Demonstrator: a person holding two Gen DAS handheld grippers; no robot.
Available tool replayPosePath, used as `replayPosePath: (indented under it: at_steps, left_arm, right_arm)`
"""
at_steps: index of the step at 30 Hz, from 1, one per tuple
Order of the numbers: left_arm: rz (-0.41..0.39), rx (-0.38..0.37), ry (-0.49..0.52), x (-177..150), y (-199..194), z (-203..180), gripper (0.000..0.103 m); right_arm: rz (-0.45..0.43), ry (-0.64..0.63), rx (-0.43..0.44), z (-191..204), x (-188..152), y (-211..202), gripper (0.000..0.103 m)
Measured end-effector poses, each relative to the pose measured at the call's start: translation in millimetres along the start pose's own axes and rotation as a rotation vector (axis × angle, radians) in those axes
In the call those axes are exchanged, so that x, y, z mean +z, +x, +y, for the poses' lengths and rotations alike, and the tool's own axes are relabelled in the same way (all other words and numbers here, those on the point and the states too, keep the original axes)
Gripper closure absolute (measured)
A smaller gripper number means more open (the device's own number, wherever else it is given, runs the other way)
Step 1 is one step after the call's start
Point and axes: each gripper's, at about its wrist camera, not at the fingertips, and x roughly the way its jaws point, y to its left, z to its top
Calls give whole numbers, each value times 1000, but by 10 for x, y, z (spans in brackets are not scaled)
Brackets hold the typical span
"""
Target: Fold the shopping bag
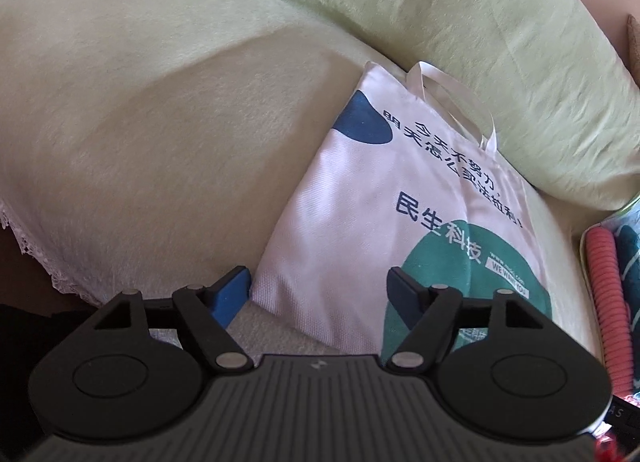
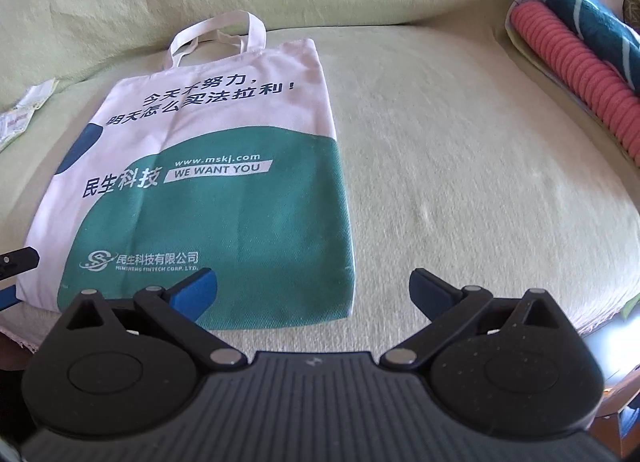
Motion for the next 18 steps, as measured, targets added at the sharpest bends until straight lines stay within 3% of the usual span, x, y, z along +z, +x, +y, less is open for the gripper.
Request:
replayPosePath:
  at_steps: [16, 17, 18]
  left_arm:
    - [8, 11, -15, 28, 2, -19, 29]
    - [2, 2, -18, 25, 2, -7, 31]
    - [-6, -4, -23, 17, -5, 15, 47]
  right_arm:
    - [-5, 32, 33, -39, 52, 1, 2]
    - [-10, 37, 45, -58, 38, 6, 2]
    - [-16, 43, 57, -77, 24, 11, 2]
